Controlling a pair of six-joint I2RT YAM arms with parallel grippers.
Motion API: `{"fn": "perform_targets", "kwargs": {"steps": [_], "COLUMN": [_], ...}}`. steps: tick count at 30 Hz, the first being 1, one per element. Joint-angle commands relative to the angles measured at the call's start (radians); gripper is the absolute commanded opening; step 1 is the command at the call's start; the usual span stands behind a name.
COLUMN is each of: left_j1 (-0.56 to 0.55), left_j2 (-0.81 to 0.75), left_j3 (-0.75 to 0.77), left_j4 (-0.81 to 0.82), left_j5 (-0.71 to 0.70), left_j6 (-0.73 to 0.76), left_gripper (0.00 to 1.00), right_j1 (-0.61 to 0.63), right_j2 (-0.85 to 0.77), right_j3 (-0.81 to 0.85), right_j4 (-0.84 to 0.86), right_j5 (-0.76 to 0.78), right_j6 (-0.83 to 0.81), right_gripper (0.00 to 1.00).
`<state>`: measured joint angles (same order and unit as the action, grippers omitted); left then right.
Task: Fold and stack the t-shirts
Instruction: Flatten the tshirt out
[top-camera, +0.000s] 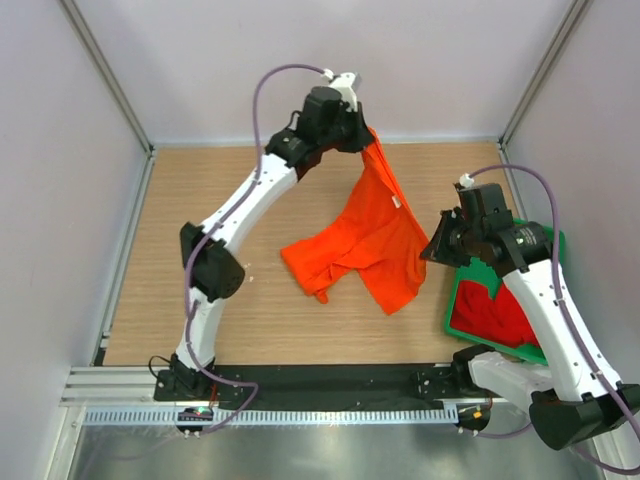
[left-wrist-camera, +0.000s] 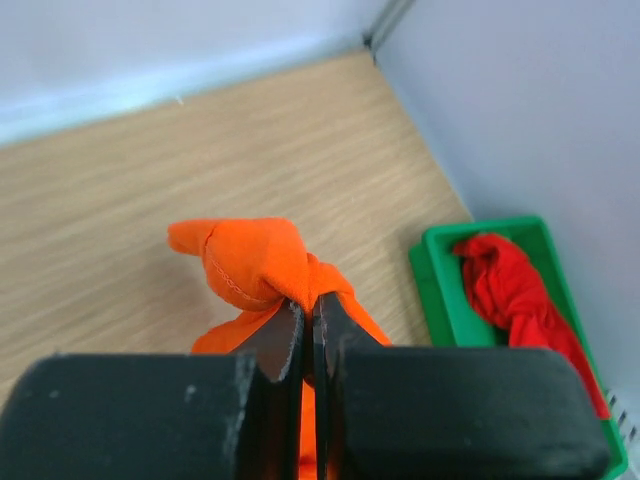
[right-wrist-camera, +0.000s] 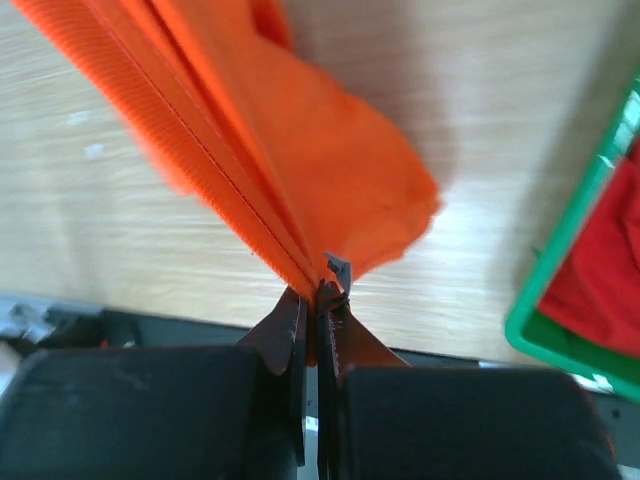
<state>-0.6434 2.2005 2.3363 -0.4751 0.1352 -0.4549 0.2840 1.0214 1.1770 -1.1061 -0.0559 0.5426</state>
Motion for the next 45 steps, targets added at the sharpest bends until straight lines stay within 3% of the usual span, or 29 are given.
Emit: {"fn": "perform_targets", "kwargs": {"steps": [1, 3, 6, 10, 14, 20, 25, 30, 35, 38, 42, 45], "left_j1": [0.100, 0.128, 0.171, 0.218, 0.223, 0.223, 0.225, 0.223, 0.223, 0.206, 0.194, 0.194], "left_j2": [-0.310, -0.398, -0.568, -0.781, -0.959, -1.027, -0.926, -0.751, -0.503, -0.347, -0.127, 0.018], "left_j3": [-0.005, -0.046, -0.110, -0.190, -0.196, -0.161, -0.155, -0.199, -0.284, -0.328, -0.304, -0.199], "left_j4": [0.230, 0.233, 0.228, 0.230, 0.225, 0.282, 0.274, 0.234, 0.210, 0.202, 0.191, 0.197], "left_j5": [-0.261, -0.284, -0.341, -0.433, -0.561, -0.580, -0.492, -0.330, -0.037, 0.064, 0.121, 0.135], "left_j6": [0.051, 0.091, 0.146, 0.217, 0.337, 0.418, 0.381, 0.280, 0.164, 0.131, 0.087, 0.042], "left_gripper": [0.00, 0.00, 0.00, 0.00, 0.00, 0.00, 0.00, 0.00, 0.00, 0.00, 0.00, 0.00], "right_j1": [0.007, 0.052, 0.318, 0.545, 0.668, 0.685, 0.684, 0.655, 0.471, 0.307, 0.150, 0.061], "right_j2": [0.015, 0.040, 0.103, 0.198, 0.270, 0.261, 0.227, 0.157, 0.014, -0.049, -0.046, 0.012], "right_j3": [0.159, 0.272, 0.421, 0.535, 0.668, 0.705, 0.647, 0.486, 0.148, -0.023, -0.181, -0.241], "right_j4": [-0.170, -0.150, -0.081, 0.079, 0.231, 0.393, 0.344, 0.160, 0.083, 0.034, 0.035, 0.074], "right_j5": [-0.243, -0.393, -0.462, -0.527, -0.574, -0.613, -0.526, -0.244, -0.138, -0.084, -0.015, 0.005], "right_j6": [-0.170, -0.179, -0.107, 0.014, 0.074, 0.160, 0.165, 0.140, 0.148, 0.119, 0.045, 0.017], "right_gripper": [0.01, 0.01, 0.01, 0.01, 0.01, 0.01, 0.01, 0.01, 0.01, 0.01, 0.01, 0.01]}}
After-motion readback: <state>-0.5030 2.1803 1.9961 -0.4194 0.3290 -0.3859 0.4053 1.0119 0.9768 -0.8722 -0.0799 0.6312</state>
